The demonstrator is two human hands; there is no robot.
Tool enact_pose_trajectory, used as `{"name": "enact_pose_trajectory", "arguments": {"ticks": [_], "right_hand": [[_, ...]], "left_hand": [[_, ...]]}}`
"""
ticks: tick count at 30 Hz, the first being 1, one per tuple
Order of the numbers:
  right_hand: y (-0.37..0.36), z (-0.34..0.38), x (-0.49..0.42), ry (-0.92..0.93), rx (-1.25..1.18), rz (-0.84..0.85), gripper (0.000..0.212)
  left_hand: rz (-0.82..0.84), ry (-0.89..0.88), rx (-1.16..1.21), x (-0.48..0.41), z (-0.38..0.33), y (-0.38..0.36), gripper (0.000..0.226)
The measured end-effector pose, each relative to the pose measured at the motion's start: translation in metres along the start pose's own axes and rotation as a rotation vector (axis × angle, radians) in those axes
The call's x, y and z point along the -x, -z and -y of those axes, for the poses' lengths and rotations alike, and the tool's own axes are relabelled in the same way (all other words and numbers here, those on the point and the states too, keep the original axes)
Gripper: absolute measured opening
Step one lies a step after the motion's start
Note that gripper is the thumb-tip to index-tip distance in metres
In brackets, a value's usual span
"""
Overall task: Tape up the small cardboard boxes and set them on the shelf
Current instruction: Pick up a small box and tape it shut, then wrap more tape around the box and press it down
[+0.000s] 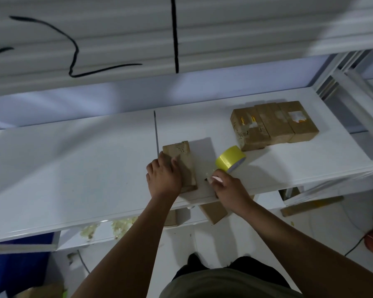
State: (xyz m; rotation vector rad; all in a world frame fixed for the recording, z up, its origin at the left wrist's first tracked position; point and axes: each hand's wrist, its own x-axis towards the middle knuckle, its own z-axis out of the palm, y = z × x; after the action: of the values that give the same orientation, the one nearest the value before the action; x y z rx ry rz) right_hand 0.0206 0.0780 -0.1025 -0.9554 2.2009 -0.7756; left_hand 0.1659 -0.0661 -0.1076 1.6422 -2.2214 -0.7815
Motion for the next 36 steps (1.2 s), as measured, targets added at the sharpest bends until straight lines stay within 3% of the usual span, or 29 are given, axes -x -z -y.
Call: {"name": "enact_pose_trajectory", "arguments": {"ticks": [4, 9, 12, 14, 17, 20, 22, 24, 27, 29, 33, 36], "right_hand": [[0.015, -0.004, -0.006, -0.002, -0.077, 0.147, 0.005], [0.03, 0.001, -0.004, 0.064, -0.328, 0.228, 0.011], [0.037, 0.006, 0.002, 0.11, -0.482, 0.269, 0.014], [0.042, 0.011, 0.011, 0.187, -0.574, 0.167, 0.017], [0.052, 0.008, 0.023, 0.276, -0.612, -0.334, 0.012], [0.063, -0.016, 0.02, 0.199, -0.523, -0.748, 0.006], [0.069, -0.04, 0.007, 0.071, -0.309, -0.762, 0.011], [0.072, -0.065, -0.01, -0.007, -0.115, -0.65, 0.017], [0.069, -0.084, -0.025, 0.111, 0.218, -0.623, 0.013], [0.072, -0.093, -0.033, 0.193, 0.407, -0.627, 0.01], [0.075, -0.088, -0.033, -0.017, 0.304, -0.535, 0.032], [0.07, -0.048, -0.004, 0.033, 0.081, -0.716, 0.035]], "left_hand": [[-0.07, 0.058, 0.009, 0.001, 0.01, 0.016, 0.058], [-0.016, 0.036, -0.133, -0.002, -0.006, 0.024, 0.052], [0.032, 0.083, -0.133, -0.004, -0.024, 0.022, 0.073], [0.043, 0.105, -0.128, -0.005, -0.031, 0.018, 0.081], [0.045, 0.15, -0.127, -0.008, -0.038, 0.012, 0.081], [0.019, 0.158, -0.137, -0.008, -0.042, 0.004, 0.087], [0.001, 0.148, -0.133, -0.007, -0.042, -0.001, 0.096], [0.022, 0.175, -0.107, -0.007, -0.04, -0.002, 0.117], [0.142, 0.232, 0.063, -0.012, -0.03, 0.009, 0.144], [0.21, 0.283, 0.226, -0.012, -0.02, 0.02, 0.137], [0.147, 0.25, 0.274, 0.018, -0.002, 0.035, 0.112], [0.006, 0.248, 0.512, 0.045, -0.007, 0.045, 0.115]]}}
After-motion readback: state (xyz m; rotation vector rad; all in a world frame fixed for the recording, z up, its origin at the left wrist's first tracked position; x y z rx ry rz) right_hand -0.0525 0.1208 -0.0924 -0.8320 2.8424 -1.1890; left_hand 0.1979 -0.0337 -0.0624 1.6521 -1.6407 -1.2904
